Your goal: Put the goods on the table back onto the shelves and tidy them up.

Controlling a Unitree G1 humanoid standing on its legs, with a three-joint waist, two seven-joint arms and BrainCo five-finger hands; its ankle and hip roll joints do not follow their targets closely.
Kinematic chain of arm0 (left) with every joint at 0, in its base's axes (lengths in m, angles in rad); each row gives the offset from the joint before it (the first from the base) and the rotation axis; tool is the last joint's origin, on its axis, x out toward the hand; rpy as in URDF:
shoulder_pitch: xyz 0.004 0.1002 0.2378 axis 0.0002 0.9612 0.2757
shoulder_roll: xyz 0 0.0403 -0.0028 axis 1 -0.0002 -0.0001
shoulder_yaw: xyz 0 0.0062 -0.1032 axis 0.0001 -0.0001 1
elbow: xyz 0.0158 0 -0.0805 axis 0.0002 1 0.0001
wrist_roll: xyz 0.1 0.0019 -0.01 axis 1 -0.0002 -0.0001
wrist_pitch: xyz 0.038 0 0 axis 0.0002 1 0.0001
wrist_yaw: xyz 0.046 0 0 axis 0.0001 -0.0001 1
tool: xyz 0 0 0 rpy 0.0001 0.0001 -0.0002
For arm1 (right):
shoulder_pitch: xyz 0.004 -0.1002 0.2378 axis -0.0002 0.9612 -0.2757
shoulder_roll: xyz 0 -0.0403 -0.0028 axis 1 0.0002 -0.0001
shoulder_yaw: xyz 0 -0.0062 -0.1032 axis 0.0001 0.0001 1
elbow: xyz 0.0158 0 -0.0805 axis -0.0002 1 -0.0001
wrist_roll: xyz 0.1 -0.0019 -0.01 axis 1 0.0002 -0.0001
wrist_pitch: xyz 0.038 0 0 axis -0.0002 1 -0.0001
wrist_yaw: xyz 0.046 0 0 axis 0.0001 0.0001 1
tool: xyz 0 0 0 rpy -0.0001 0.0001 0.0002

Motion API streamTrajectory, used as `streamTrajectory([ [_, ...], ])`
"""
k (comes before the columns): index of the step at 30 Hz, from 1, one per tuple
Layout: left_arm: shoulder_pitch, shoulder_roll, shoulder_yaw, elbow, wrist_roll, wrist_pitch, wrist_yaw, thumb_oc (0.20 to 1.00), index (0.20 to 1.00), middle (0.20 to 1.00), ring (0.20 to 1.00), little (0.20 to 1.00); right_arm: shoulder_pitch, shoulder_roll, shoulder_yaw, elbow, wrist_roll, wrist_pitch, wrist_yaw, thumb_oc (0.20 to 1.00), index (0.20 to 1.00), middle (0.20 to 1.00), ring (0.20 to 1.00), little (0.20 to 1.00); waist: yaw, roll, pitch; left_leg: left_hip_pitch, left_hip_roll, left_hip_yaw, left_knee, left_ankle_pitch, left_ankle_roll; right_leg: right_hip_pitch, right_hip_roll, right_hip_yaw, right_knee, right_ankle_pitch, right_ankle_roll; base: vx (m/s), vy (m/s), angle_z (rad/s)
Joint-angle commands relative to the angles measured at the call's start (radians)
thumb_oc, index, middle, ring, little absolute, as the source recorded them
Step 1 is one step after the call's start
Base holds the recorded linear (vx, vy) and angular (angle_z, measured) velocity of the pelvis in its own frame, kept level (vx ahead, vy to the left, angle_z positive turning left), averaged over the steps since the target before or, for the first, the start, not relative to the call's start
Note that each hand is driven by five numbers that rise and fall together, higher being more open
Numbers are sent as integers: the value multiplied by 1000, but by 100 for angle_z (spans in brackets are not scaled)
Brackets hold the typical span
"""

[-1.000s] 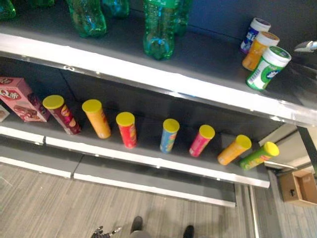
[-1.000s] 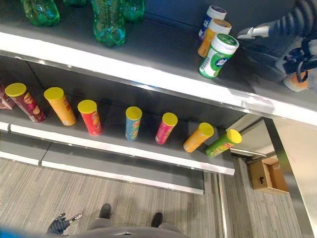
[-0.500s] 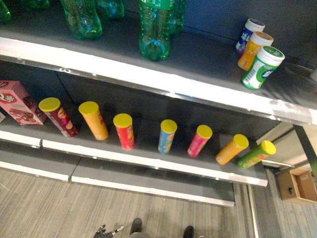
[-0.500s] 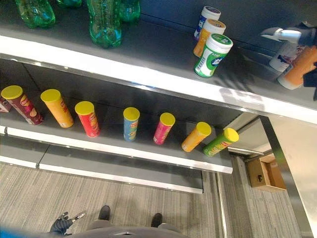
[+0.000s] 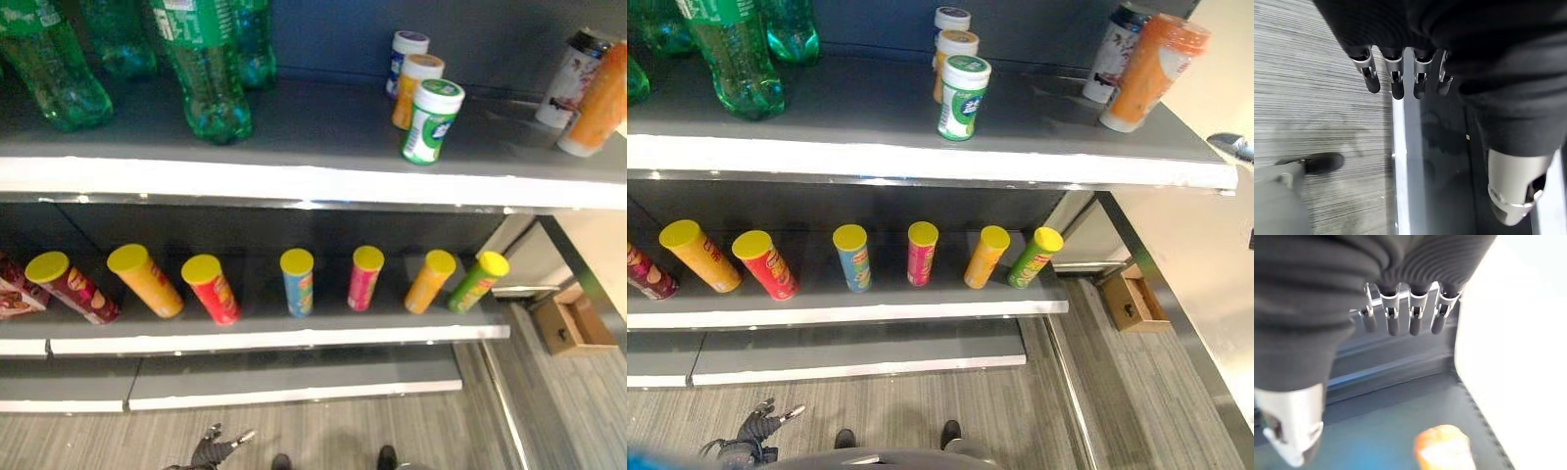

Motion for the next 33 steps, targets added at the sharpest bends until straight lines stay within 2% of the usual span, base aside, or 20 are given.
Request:
streamTrajectory([
  [1,-45,51,-12,10,31,-22,-17,1000,1000,1000,1000,1000,-54,-24,-19,22,142,-24,84,1000,1000,1000,1000,1000,27,-23,26,73,33,83,27,-129,-3,6,-56,-18,29,-41,56,-24,47,-14],
  [6,-43,52,-13,1,35,-22,-30,1000,1000,1000,1000,1000,-31,12,41,19,242,-23,175,1000,1000,1000,1000,1000,14,-18,29,76,28,101,28,-130,1,-5,-60,1,30,-30,60,-19,41,-18],
  [7,-42,50,-13,0,34,-23,-34,1000,1000,1000,1000,1000,-21,37,69,18,299,-16,222,1000,1000,1000,1000,1000,10,-18,31,79,26,107,25,-130,2,-9,-61,9,30,-26,61,-18,34,-22],
  [10,-46,51,-13,-4,31,-21,-39,1000,1000,1000,1000,1000,-3,65,96,12,366,-13,264,1000,1000,1000,1000,1000,5,-17,34,79,25,112,25,-128,2,-13,-64,13,31,-22,62,-24,26,-13],
  [12,-51,47,-8,-7,31,-21,-50,1000,1000,1000,1000,1000,51,123,123,0,466,7,343,1000,1000,1000,1000,1000,-5,-15,36,78,22,114,24,-126,3,-16,-66,14,32,-19,63,0,0,0],
  [14,-51,48,-7,-8,33,-20,-55,1000,1000,1000,1000,1000,81,135,125,-13,490,13,376,1000,1000,1000,1000,1000,-8,-16,37,77,21,114,25,-126,3,-17,-67,13,32,-19,64,0,0,0],
  [20,-50,44,-6,-7,49,-14,-84,1000,1000,1000,1000,1000,197,217,154,24,663,70,510,1000,1000,1000,1000,1000,-35,-17,40,77,13,128,27,-126,9,-32,-77,31,37,-8,70,-7,8,-2],
  [22,-47,45,-7,-10,52,-13,-90,1000,1000,1000,1000,1000,218,221,162,25,683,84,539,1000,1000,1000,1000,1000,-36,-17,41,78,12,130,28,-127,10,-33,-78,34,38,-8,72,-17,16,-15],
  [24,-45,50,-13,-19,57,-9,-106,1000,1000,1000,1000,1000,261,224,223,54,718,135,610,1000,1000,1000,1000,1000,-39,-18,42,78,8,136,30,-126,10,-37,-82,37,40,-4,73,-21,13,-17],
  [25,-44,51,-13,-19,57,-9,-106,1000,1000,1000,1000,1000,261,223,224,54,718,135,611,1000,1000,1000,1000,1000,-39,-18,42,79,8,136,30,-126,10,-37,-82,37,40,-4,73,-18,4,-6],
  [28,-54,60,-42,-50,58,3,-133,1000,1000,1000,1000,1000,250,258,475,299,591,214,655,1000,1000,1000,1000,1000,-24,-15,51,81,8,133,32,-124,9,-30,-87,27,40,-2,72,-33,-1,-3],
  [29,-58,61,-46,-54,55,3,-137,1000,1000,1000,1000,1000,235,263,515,347,558,219,662,1000,1000,1000,1000,1000,-22,-17,48,75,6,131,33,-121,10,-34,-89,26,40,-1,72,0,0,0],
  [31,-74,63,-74,-58,44,8,-137,1000,1000,1000,1000,1000,176,364,640,579,434,224,615,1000,1000,1000,1000,1000,-6,-12,49,71,6,121,34,-120,10,-28,-91,13,40,-5,70,-4,-11,4],
  [32,-75,65,-72,-58,44,8,-137,1000,1000,1000,1000,1000,170,367,644,585,433,220,614,1000,1000,1000,1000,1000,-7,-15,51,72,7,121,34,-120,9,-27,-91,12,40,-5,70,0,-23,10],
  [33,-88,58,-83,-46,36,11,-125,1000,1000,1000,1000,1000,108,459,683,765,365,218,548,1000,1000,1000,1000,1000,3,-9,49,67,5,114,37,-119,11,-23,-92,2,39,-7,68,0,-12,8],
])
